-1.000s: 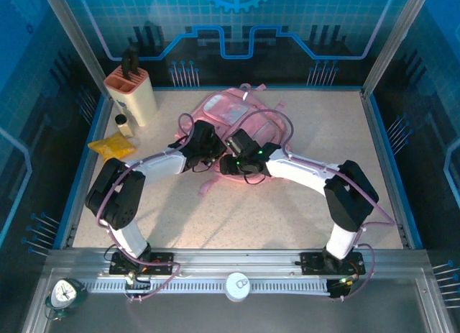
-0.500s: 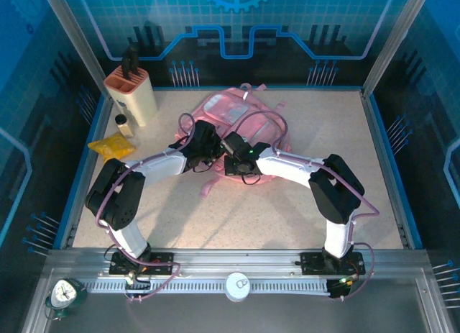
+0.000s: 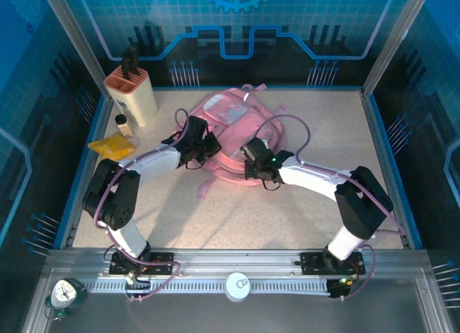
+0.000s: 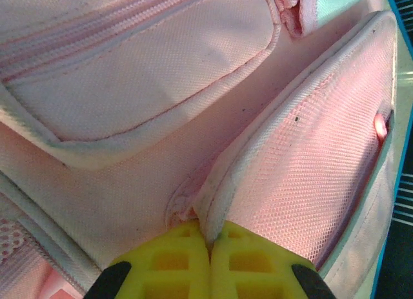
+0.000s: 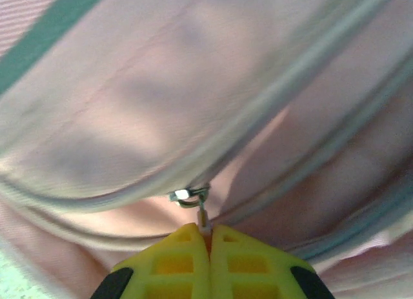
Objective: Pack the student bag
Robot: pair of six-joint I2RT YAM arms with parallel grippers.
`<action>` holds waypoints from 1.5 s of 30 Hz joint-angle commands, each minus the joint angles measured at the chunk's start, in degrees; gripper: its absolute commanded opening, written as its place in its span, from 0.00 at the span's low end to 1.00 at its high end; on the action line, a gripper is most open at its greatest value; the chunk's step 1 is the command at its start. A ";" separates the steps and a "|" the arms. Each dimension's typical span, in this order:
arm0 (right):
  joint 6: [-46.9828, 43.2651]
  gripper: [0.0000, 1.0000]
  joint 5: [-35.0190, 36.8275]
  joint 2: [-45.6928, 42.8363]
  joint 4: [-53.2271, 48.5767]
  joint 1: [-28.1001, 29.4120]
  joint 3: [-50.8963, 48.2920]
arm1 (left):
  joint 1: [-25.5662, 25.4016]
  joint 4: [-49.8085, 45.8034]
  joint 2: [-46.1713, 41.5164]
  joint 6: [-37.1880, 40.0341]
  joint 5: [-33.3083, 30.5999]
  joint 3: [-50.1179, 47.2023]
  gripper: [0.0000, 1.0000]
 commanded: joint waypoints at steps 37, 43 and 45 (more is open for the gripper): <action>-9.57 0.00 1.07 1.03 -2.86 -3.29 0.66 | -3.22 -2.20 -10.90 -8.28 -12.72 -11.41 0.00; -15.21 0.00 4.61 2.70 -0.06 -6.20 4.00 | 4.17 -6.01 -13.70 -0.34 -8.90 -10.61 0.00; -16.56 0.00 3.01 2.99 -0.49 -5.91 4.86 | 7.02 -7.97 -14.06 3.20 -6.33 -9.41 0.00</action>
